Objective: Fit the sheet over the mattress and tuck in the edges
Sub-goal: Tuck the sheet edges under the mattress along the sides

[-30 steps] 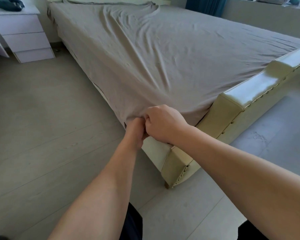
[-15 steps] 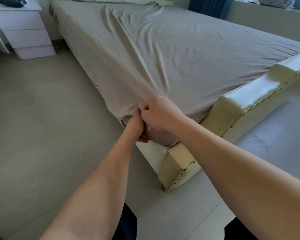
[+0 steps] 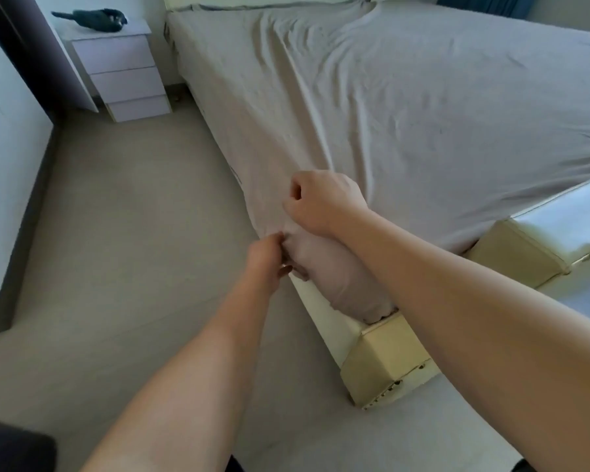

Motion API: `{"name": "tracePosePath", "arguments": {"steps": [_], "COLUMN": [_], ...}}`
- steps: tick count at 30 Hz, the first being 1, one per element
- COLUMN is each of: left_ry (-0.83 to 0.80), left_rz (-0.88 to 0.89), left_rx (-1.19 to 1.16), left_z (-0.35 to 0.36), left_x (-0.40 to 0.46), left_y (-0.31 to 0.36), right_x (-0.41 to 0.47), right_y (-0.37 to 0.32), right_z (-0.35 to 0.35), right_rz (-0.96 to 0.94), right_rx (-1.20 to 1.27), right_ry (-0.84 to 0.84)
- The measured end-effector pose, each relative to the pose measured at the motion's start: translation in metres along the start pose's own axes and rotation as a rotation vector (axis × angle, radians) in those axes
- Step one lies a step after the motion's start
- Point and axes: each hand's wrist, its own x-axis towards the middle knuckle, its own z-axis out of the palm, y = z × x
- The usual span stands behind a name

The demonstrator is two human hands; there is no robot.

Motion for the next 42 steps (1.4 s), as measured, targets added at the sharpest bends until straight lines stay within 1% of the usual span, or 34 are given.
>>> {"name": "tracePosePath", "arguments": {"steps": [2, 4, 7, 8, 11, 12, 13, 15, 19, 20, 23, 26, 28, 30, 33, 36, 39, 42], "left_ry": [0.024, 0.097, 0.13, 0.131, 0.129, 0.105, 0.074, 0.036, -0.027, -0.04, -0.079, -0.094, -0.085, -0.086, -0.036, -0.029, -0.007, 0.033], "left_rz": [-0.031, -0.068, -0.05, -0.052, -0.14, -0.167, -0.175, -0.164, -0.082, -0.063, -0.012, 0.042, 0.078, 0.126, 0.178, 0.193, 0.238, 0.263], "left_rx": [0.092, 0.189, 0.352, 0.382, 0.407, 0.452, 0.506, 0.591, 0.682, 0.696, 0.747, 0.789, 0.822, 0.864, 0.91, 0.958, 0.971, 0.993], "left_z": [0.007, 0.01, 0.012, 0.015, 0.018, 0.016, 0.014, 0.006, -0.014, -0.025, -0.057, -0.094, -0.126, -0.139, -0.167, -0.185, -0.193, -0.194], "left_x": [-0.003, -0.011, -0.028, -0.035, -0.057, -0.061, -0.066, -0.079, -0.109, -0.106, -0.091, -0.077, -0.072, -0.068, -0.063, -0.061, -0.049, -0.031], "left_y": [0.006, 0.018, 0.054, 0.071, 0.139, 0.159, 0.181, 0.235, 0.351, 0.39, 0.47, 0.561, 0.641, 0.686, 0.769, 0.833, 0.894, 0.949], "right_x": [0.005, 0.013, 0.025, 0.029, 0.042, 0.048, 0.055, 0.075, 0.126, 0.152, 0.211, 0.281, 0.334, 0.362, 0.412, 0.458, 0.506, 0.553], "right_y": [0.0, -0.007, -0.022, -0.027, -0.048, -0.055, -0.062, -0.082, -0.128, -0.149, -0.199, -0.254, -0.3, -0.323, -0.369, -0.399, -0.419, -0.425], "right_z": [0.002, -0.01, -0.032, -0.04, -0.078, -0.094, -0.11, -0.152, -0.218, -0.236, -0.266, -0.302, -0.333, -0.354, -0.393, -0.43, -0.462, -0.489], "right_rz": [0.009, 0.038, 0.093, 0.093, 0.097, 0.084, 0.077, 0.073, 0.08, 0.084, 0.062, 0.091, 0.106, 0.099, 0.08, 0.048, 0.022, 0.014], "right_rx": [-0.034, -0.071, -0.093, -0.1, -0.062, -0.065, -0.069, -0.072, -0.04, -0.038, -0.072, -0.07, -0.057, -0.037, -0.058, -0.028, 0.0, -0.034], "right_ry": [-0.053, -0.204, -0.438, -0.523, -0.809, -0.874, -0.898, -0.874, -0.817, -0.8, -0.746, -0.694, -0.646, -0.631, -0.605, -0.525, -0.433, -0.43]}}
